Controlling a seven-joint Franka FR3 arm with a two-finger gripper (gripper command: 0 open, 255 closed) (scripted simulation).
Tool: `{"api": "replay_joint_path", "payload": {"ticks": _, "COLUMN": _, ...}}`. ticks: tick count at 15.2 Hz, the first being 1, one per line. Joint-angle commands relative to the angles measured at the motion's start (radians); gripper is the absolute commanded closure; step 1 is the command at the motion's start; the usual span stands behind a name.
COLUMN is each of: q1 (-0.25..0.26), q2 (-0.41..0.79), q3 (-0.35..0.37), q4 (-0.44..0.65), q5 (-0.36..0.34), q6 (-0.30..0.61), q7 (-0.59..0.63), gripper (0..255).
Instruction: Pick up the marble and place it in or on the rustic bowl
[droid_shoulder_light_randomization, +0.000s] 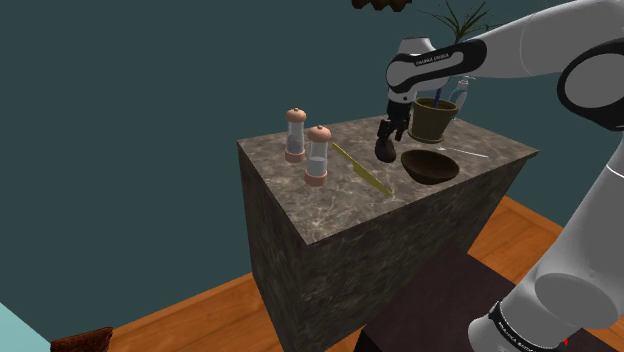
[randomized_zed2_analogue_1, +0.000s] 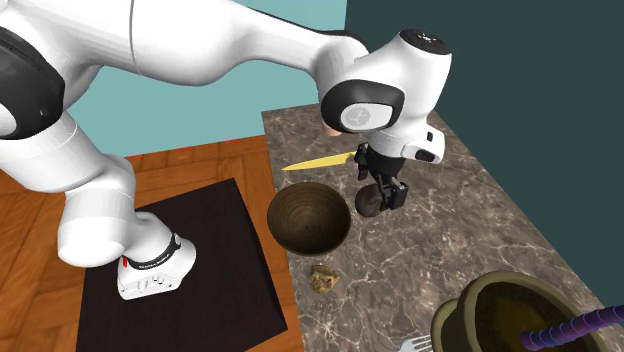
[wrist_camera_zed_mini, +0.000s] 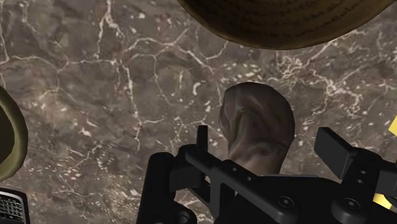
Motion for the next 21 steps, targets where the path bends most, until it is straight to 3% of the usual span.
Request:
{"api": "replay_joint_path", "payload": {"ticks": 1, "q1": 0.000, "q2": 0.000, "q3": 0.000, "q4": -0.002, "q5": 0.000, "q6": 0.003, "q7": 0.000, "gripper": 0}}
{"api": "replay_joint_path", "payload": {"ticks": 5, "q1": 0.000, "q2": 0.000, "q3": 0.000, "q4": -0.002, "q5": 0.000, "q6": 0.002, "q7": 0.000, "gripper": 0}}
{"api": "replay_joint_path", "payload": {"ticks": 6, "q1": 0.000, "q2": 0.000, "q3": 0.000, "q4": -0.002, "q5": 0.000, "q6": 0.002, "q7": 0.000, "gripper": 255}}
{"api": "replay_joint_path", "payload": {"ticks": 15, "q1": 0.000, "q2": 0.000, "q3": 0.000, "q4": -0.002, "q5": 0.000, "q6": 0.003, "q7": 0.000, "gripper": 255}}
{"api": "replay_joint_path", "payload": {"ticks": 21, "q1": 0.001, "q2": -0.016, "q3": 0.000, "q4": 0.060, "q5": -0.004, "q6": -0.075, "q7": 0.002, "gripper": 255}}
